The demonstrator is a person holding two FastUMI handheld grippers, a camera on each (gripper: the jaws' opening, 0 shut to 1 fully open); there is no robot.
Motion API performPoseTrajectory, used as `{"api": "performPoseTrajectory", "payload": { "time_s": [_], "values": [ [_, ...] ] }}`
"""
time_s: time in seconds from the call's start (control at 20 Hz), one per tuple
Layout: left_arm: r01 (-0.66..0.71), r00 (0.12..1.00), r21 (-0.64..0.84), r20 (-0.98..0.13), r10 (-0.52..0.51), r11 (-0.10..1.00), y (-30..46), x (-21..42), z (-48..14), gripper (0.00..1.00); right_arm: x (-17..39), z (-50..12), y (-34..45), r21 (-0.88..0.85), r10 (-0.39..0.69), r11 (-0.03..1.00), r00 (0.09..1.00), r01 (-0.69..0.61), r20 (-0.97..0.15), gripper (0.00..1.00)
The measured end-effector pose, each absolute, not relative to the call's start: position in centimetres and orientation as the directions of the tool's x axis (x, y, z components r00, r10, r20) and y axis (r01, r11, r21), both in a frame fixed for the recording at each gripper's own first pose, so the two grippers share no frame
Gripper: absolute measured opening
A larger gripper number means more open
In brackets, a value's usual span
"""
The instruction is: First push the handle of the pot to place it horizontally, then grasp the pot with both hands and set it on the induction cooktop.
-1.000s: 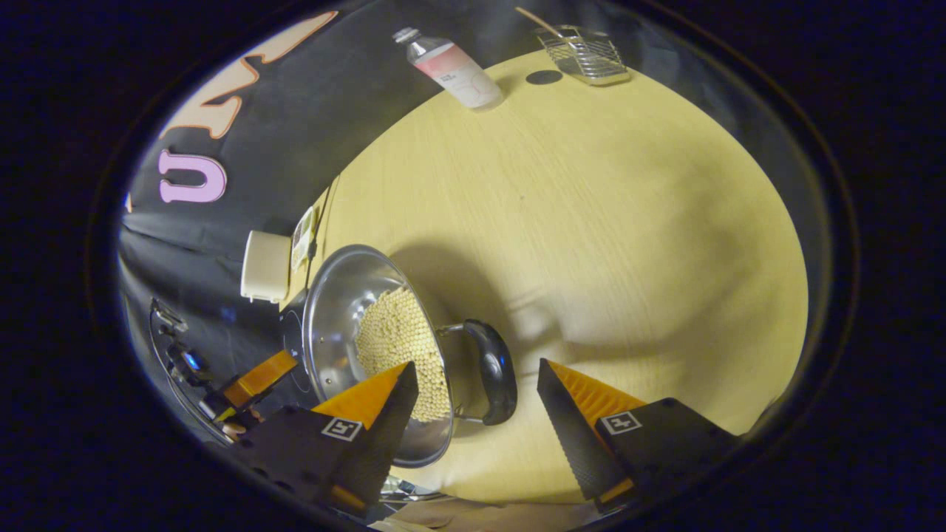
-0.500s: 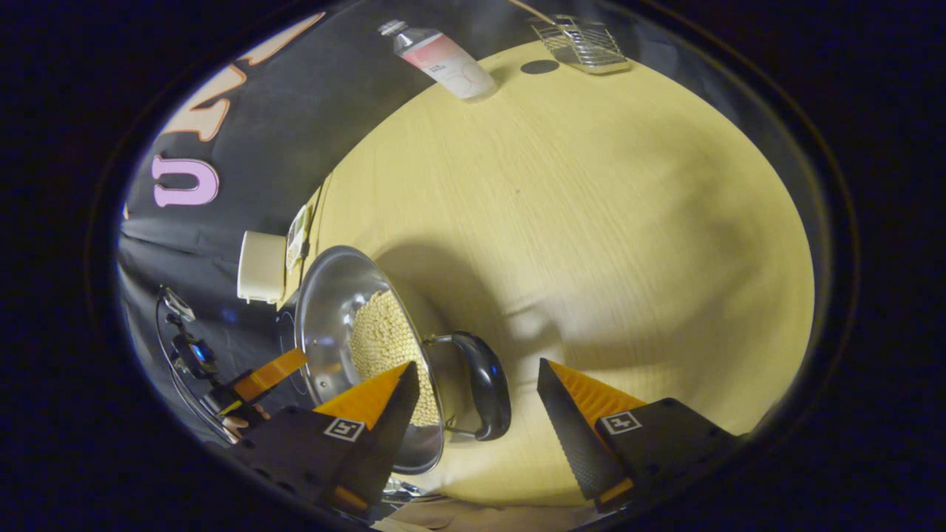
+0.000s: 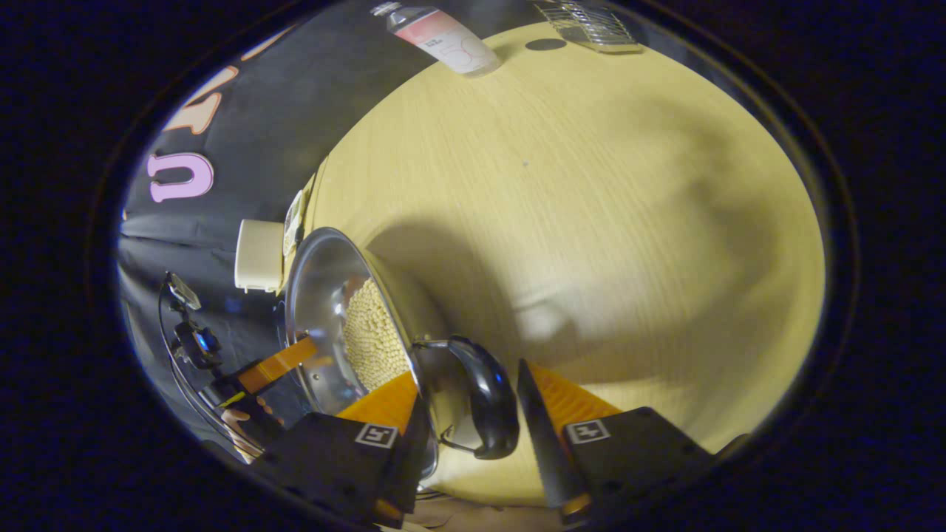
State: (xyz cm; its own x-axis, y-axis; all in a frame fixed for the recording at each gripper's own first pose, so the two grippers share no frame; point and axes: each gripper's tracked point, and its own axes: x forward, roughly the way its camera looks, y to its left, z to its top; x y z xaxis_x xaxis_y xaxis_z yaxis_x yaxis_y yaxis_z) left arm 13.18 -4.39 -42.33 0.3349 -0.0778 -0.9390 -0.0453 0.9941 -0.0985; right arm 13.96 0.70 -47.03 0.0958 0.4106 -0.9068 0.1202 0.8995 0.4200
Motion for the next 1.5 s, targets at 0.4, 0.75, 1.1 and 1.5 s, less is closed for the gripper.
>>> {"api": "performPoseTrajectory", "payload": {
  "time_s": [0.4,0.75,1.1,1.5],
  "values": [
    [0.089,0.262,0.015,-0.965,-0.009,0.996,-4.4,12.0,-43.1,0.70,13.6,-47.1,0.2,0.428,0.418,0.898,0.111,0.098,-0.902,0.52],
    [0.047,0.217,-0.048,-0.974,-0.057,0.998,-6.5,9.3,-42.5,0.65,11.4,-46.6,-2.4,0.390,0.379,0.918,0.131,0.075,-0.916,0.52],
    [0.046,0.217,-0.061,-0.974,-0.070,0.997,-6.8,6.4,-40.9,0.63,8.8,-44.6,-3.4,0.372,0.358,0.926,0.161,0.065,-0.920,0.52],
    [0.046,0.245,-0.065,-0.967,-0.074,0.997,-3.6,3.9,-37.2,0.63,5.8,-41.7,-0.3,0.379,0.367,0.925,0.180,0.037,-0.913,0.48]
  ]
}}
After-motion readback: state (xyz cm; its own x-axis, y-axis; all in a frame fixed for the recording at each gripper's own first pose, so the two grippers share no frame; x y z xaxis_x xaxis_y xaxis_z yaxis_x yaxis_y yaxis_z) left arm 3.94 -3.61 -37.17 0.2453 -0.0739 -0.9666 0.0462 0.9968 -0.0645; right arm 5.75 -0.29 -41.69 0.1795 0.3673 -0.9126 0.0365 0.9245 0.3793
